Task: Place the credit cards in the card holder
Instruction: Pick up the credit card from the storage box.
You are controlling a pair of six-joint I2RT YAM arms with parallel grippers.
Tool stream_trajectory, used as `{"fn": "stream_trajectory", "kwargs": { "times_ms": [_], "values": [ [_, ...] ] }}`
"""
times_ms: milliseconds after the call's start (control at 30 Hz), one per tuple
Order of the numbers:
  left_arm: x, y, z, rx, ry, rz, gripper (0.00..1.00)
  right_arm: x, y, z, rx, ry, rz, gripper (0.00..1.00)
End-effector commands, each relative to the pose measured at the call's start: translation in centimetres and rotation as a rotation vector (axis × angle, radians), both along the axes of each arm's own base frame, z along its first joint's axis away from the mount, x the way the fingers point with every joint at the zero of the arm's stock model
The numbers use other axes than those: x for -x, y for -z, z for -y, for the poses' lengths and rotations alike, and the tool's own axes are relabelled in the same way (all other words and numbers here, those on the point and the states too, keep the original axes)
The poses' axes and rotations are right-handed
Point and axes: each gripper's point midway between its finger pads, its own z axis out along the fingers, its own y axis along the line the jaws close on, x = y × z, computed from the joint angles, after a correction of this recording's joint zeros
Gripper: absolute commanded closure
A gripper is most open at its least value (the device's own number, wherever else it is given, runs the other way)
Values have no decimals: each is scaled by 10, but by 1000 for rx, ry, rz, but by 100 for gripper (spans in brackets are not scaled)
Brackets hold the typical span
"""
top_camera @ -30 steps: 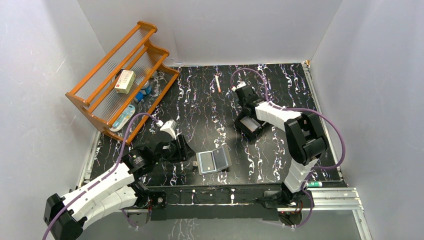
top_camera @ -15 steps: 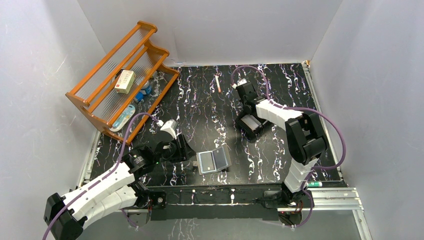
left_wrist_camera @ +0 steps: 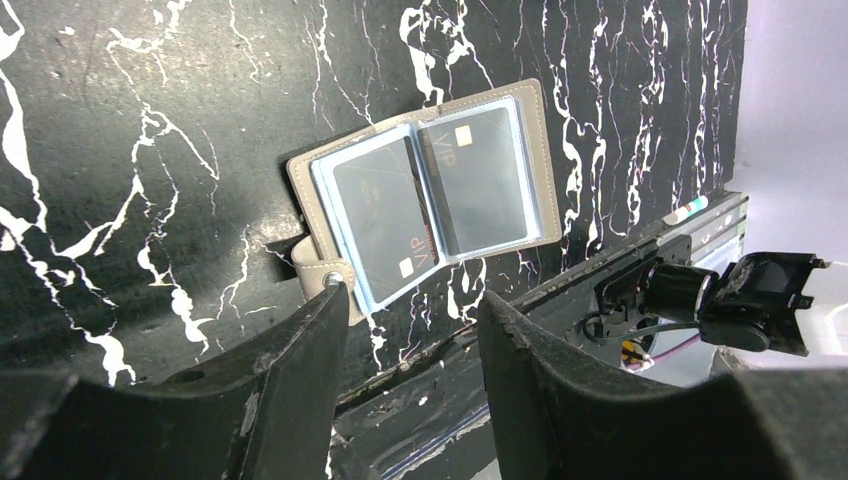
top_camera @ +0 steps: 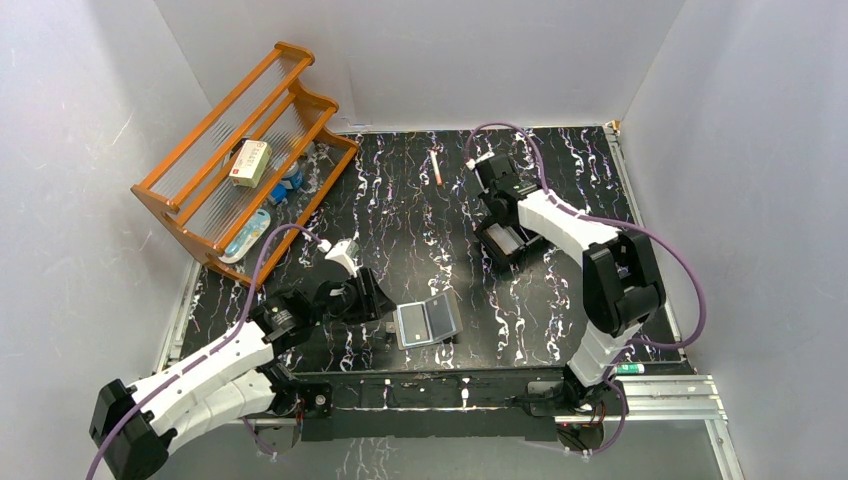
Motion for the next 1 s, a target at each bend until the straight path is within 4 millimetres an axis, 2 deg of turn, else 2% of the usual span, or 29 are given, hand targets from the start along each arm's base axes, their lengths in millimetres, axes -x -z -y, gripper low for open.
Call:
{"fn": "stream_trajectory", "kwargs": {
  "times_ms": [0, 133, 267, 433, 700, 867, 967],
  "values": [
    [2, -2, 9, 45, 20, -17, 51, 18, -37, -11, -140, 48, -19, 100],
    [2, -5, 13, 60, 31, -19, 51, 28, -59, -15, -203, 66, -10, 100],
    [4, -11, 25, 103, 57, -43, 50, 42, -92, -25, -318, 83, 0, 100],
    [6, -29, 48, 223, 102, -75, 50, 66, -127, -55, -571, 7, 6, 100],
    [1, -71, 73, 407, 148, -29, 49, 132, -164, -124, -1062, -278, -106, 100],
    [-6, -100, 83, 510, 163, 50, 48, 170, -188, -147, -1322, -413, -171, 100],
    [-9, -113, 84, 561, 157, 92, 48, 188, -191, -154, -1412, -458, -247, 100]
  ]
}}
